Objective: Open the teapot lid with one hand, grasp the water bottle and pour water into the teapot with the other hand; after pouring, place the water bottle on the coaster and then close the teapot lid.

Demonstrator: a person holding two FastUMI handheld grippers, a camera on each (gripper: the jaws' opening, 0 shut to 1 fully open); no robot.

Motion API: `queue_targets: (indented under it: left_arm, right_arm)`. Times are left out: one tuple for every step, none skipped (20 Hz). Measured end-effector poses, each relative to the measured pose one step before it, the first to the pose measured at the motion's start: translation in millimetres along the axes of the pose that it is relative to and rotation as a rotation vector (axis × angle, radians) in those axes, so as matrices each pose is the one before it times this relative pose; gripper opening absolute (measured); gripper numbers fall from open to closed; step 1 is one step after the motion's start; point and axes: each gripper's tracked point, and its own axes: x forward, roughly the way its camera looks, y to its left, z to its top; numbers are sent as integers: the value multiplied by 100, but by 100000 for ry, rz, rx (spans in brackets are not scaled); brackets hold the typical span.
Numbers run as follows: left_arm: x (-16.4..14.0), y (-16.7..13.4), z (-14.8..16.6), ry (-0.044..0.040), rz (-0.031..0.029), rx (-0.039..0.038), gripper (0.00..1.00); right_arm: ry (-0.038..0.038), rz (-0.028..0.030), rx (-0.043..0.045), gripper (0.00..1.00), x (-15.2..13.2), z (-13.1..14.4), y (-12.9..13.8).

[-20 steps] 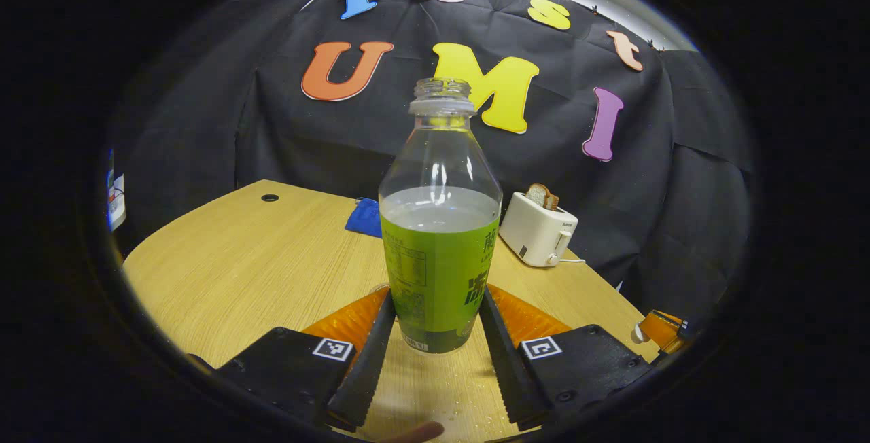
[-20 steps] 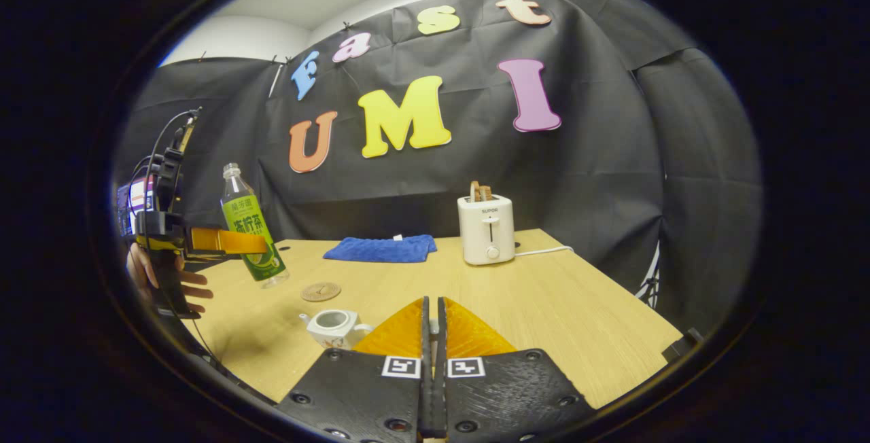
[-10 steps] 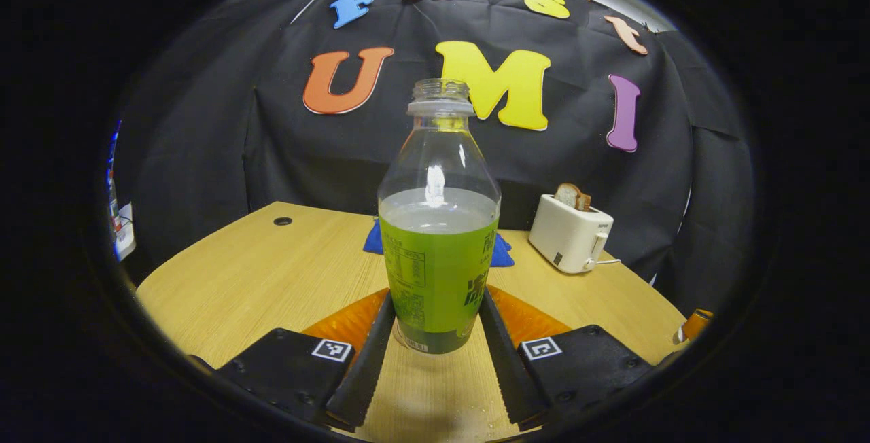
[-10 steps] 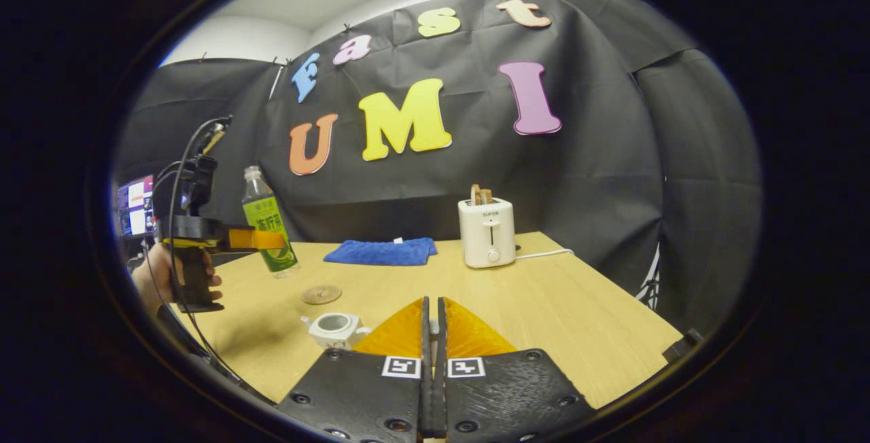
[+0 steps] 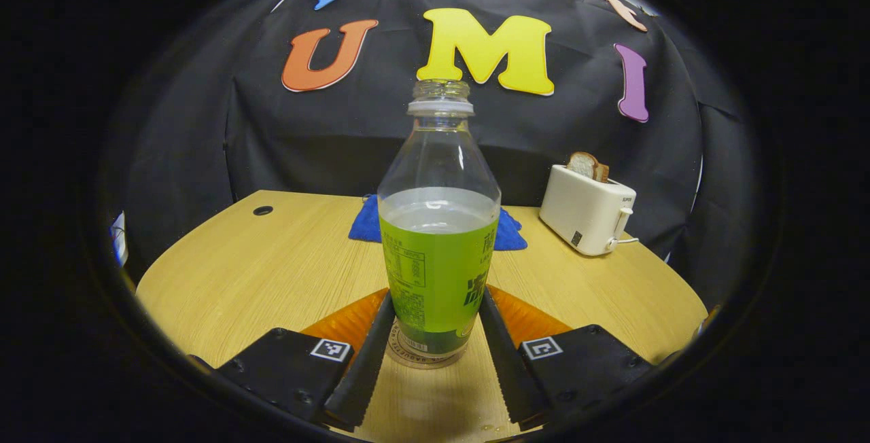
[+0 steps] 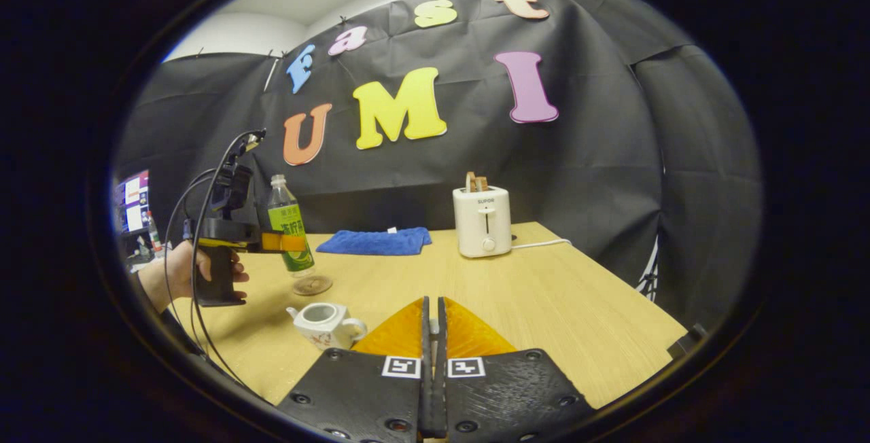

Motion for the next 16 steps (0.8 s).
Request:
queue_targets:
  left_arm:
    - [277, -74, -284, 893, 88, 30, 76]
    - [317, 128, -248, 643, 482, -51, 76]
    - [262, 173, -222, 268, 314, -136, 77]
    - [328, 193, 15, 243, 1065, -14, 77]
    - [249, 78, -248, 820, -92, 9, 77]
    - [57, 65, -269, 1190, 497, 95, 77]
    - [102, 143, -247, 1080, 379, 213, 77]
    - [138, -94, -208, 591, -122, -43, 77]
    - [131, -56, -129, 444, -140, -195, 77]
    - [157, -103, -209, 724, -100, 149, 78]
    - [-32, 41, 157, -524, 7, -88, 78]
    - [60, 8, 82, -158, 233, 113, 78]
    - [-39, 39, -27, 232, 391, 581, 79]
    - [-79, 27, -163, 855, 227, 524, 80]
    - [-162, -27, -113, 410, 338, -174, 83]
    - [-85, -55, 122, -138, -127, -509, 94]
  right_arm:
    - [117, -296, -20, 0, 47, 4, -170]
    - [22, -357, 171, 0, 93, -40, -150]
    - [109, -95, 88, 0, 36, -96, -75]
    - [332, -94, 3, 0, 101, -78, -22]
    - [409, 74, -32, 0, 123, -124, -17]
    - [277, 30, -17, 0, 161, -144, -45]
    - [198, -73, -45, 0, 65, -92, -4]
    - [73, 8, 74, 0, 60, -32, -46]
    - [170, -36, 66, 0, 20, -44, -13]
    - [134, 0, 92, 0, 92, -47, -44]
    - [227, -18, -75, 0, 68, -60, 21]
    - [1, -65, 3, 0, -28, -85, -57]
    - [79, -93, 29, 0, -27, -56, -47]
    - [-28, -47, 146, 0, -29, 30, 14]
    - [-70, 13, 48, 0, 6, 24, 0]
    - [-105, 32, -36, 0, -55, 11, 77]
